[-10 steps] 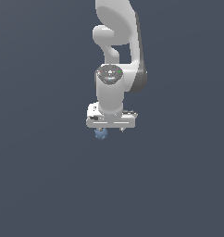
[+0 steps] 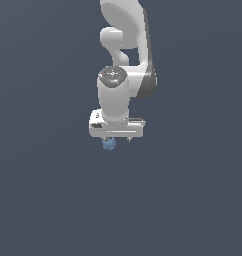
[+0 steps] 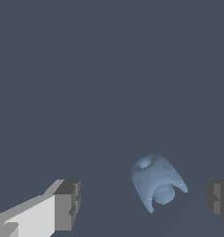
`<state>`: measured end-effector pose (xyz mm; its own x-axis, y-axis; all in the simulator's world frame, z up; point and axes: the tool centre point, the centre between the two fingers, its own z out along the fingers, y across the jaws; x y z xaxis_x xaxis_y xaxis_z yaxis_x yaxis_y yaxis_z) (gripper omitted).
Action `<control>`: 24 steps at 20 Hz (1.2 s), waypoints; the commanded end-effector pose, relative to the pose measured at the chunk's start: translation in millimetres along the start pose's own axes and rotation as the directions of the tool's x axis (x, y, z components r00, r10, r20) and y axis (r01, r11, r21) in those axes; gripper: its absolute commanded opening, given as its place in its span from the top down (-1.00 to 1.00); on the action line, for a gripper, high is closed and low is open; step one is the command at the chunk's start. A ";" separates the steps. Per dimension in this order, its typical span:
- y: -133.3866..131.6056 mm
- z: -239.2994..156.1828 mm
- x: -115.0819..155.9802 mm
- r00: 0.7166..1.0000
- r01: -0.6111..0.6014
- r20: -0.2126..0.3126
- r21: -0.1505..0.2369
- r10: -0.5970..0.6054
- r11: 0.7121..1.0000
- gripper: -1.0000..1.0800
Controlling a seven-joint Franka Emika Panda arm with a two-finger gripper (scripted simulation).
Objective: Pick up the object and move it to a goal position.
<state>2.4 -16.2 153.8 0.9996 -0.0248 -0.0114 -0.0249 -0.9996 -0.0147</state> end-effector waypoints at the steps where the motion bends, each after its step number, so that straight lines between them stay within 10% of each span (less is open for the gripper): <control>1: 1.7 -2.1 0.5 1.000 -0.003 -0.001 0.003 0.003 1.000 -0.92; 24: 28.8 35.5 -25.3 0.958 0.285 -0.003 -0.012 -0.285 0.958 -0.92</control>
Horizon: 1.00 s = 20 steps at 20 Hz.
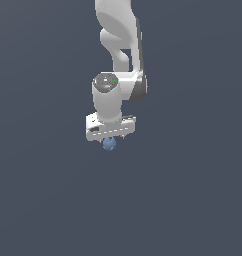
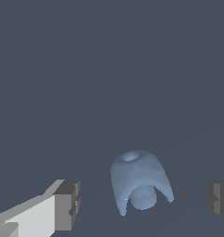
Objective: Pick up the object and move it to a goal position.
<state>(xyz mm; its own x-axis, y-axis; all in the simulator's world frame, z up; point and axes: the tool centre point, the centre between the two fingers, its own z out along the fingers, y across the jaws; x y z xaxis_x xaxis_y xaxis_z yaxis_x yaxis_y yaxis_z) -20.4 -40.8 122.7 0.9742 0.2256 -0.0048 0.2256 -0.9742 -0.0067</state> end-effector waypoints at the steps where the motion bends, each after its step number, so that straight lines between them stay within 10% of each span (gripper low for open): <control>1: 3.5 7.4 -7.0 0.998 0.061 -0.001 -0.002 -0.061 0.998 -0.92; 20: 13.5 33.2 -33.7 0.958 0.287 -0.003 -0.008 -0.287 0.958 -0.92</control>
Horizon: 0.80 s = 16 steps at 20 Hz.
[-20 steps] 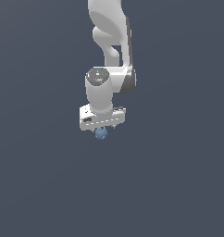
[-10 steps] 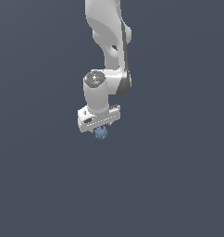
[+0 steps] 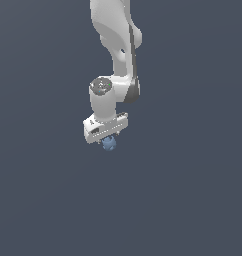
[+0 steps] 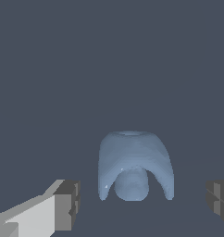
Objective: Pick up the object and move it to a goal position.
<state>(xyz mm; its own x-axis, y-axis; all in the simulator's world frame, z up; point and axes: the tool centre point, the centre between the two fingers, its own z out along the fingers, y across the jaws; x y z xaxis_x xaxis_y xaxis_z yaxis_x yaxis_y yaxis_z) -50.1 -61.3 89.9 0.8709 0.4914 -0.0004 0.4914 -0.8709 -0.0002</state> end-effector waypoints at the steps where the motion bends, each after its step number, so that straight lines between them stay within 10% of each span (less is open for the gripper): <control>1: 0.0 0.0 0.0 1.000 0.000 0.000 0.000 0.000 1.000 -0.92; 16: -0.4 48.1 -1.0 1.000 0.004 0.000 0.000 -0.004 1.000 -0.92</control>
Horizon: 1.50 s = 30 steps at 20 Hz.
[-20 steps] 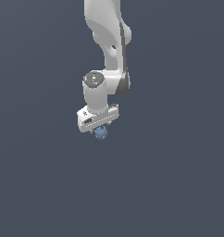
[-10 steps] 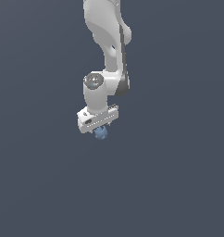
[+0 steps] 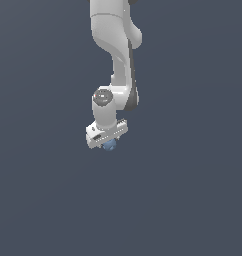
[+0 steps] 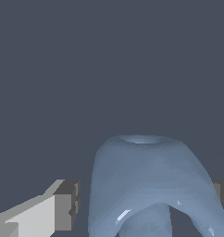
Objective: Pick up the object and move it to a goal position.
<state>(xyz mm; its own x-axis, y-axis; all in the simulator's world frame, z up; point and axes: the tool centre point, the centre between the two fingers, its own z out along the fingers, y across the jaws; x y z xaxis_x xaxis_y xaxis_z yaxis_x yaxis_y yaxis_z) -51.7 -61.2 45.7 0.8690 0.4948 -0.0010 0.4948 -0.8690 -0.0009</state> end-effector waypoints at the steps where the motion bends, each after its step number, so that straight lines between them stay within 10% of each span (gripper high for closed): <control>1: 0.3 5.1 0.7 1.000 0.001 -0.001 -0.001 -0.001 1.000 -0.92; 3: 0.5 6.1 0.9 1.000 0.001 -0.001 -0.001 -0.001 1.000 -0.92; 4: 0.5 6.1 0.9 1.000 0.001 -0.001 -0.001 -0.001 1.000 1.00; 19: -3.0 -0.8 8.0 1.000 0.000 -0.002 -0.002 0.000 1.000 1.00; 30: -37.6 -51.5 65.9 1.000 0.000 -0.002 -0.002 0.000 1.000 1.00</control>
<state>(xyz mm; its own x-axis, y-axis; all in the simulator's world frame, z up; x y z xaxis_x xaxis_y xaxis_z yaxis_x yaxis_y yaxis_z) -18.9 -6.9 87.9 0.8690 0.4949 0.0010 0.4949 -0.8690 0.0011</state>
